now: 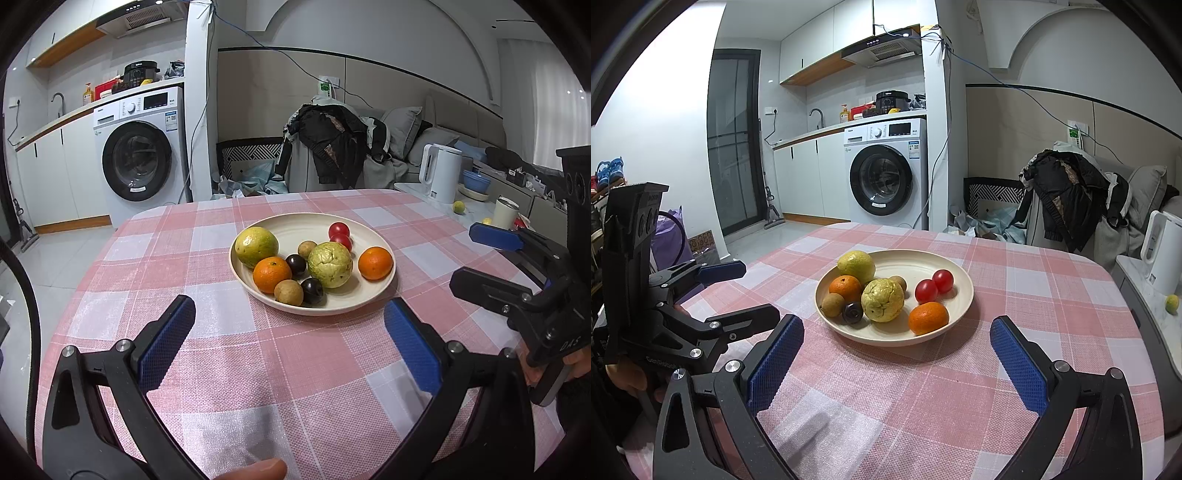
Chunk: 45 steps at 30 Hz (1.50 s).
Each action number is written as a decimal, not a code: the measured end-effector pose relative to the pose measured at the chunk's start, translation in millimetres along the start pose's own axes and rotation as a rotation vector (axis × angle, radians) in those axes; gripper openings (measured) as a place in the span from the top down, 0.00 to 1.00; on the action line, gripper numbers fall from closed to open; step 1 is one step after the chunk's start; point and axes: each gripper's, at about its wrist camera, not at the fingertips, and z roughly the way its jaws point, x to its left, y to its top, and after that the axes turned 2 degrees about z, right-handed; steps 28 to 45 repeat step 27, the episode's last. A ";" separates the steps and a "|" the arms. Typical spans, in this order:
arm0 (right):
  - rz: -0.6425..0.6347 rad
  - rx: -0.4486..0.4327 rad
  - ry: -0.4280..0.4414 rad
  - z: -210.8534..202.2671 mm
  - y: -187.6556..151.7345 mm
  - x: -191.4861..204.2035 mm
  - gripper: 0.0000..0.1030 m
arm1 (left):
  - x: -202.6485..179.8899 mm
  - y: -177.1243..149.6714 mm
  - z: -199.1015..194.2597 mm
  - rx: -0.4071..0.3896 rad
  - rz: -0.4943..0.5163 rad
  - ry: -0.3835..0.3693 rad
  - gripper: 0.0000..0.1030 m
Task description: Organize fruits
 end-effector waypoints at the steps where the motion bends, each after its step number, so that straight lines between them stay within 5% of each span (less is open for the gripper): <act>1: 0.000 0.000 0.000 0.0 0.0 0.0 0.00 | 0.0 0.0 0.1 0.000 0.001 0.000 0.01; 45: -0.001 0.000 0.000 0.7 0.2 0.5 0.00 | -0.7 1.7 -1.1 -0.016 -0.002 -0.004 0.01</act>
